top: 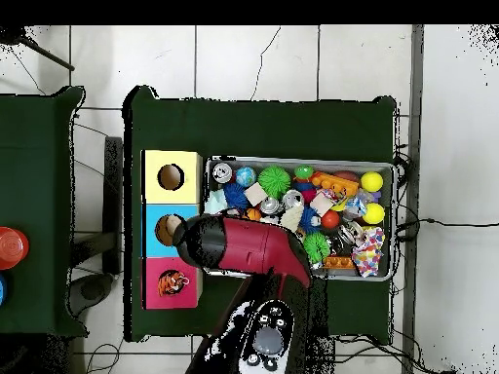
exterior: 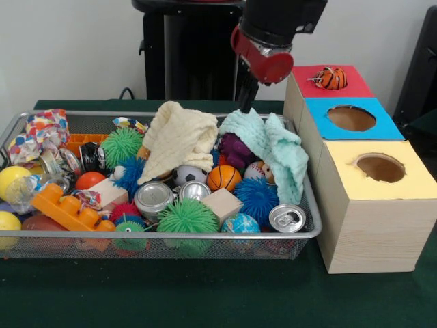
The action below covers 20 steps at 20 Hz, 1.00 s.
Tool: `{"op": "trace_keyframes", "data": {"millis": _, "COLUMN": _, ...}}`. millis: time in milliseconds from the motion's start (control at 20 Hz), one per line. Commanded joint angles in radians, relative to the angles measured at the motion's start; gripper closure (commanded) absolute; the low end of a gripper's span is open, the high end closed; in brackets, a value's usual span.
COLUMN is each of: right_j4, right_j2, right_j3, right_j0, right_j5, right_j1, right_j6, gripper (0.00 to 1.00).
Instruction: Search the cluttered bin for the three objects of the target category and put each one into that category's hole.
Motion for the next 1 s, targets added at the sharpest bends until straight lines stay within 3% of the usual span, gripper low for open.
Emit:
{"op": "trace_keyframes", "data": {"millis": 50, "right_j4": -0.121, "right_j2": 0.112, "right_j3": 0.001, "right_j0": -0.078, "right_j5": -0.106, "right_j1": 0.111, "right_j6": -0.111, "gripper": 1.0}}
{"op": "trace_keyframes", "data": {"millis": 350, "right_j4": -0.202, "right_j2": 0.068, "right_j3": -0.121, "right_j0": -0.084, "right_j5": -0.202, "right_j1": 0.242, "right_j6": -0.07, "gripper": 1.0}}
{"op": "trace_keyframes", "data": {"millis": 700, "right_j4": -0.283, "right_j2": 0.06, "right_j3": -0.315, "right_j0": -0.1, "right_j5": -0.179, "right_j1": 0.394, "right_j6": -0.109, "gripper": 1.0}}
{"op": "trace_keyframes", "data": {"millis": 1000, "right_j4": -0.34, "right_j2": 0.072, "right_j3": -0.337, "right_j0": -0.083, "right_j5": -0.296, "right_j1": 0.458, "right_j6": -0.056, "gripper": 1.0}}
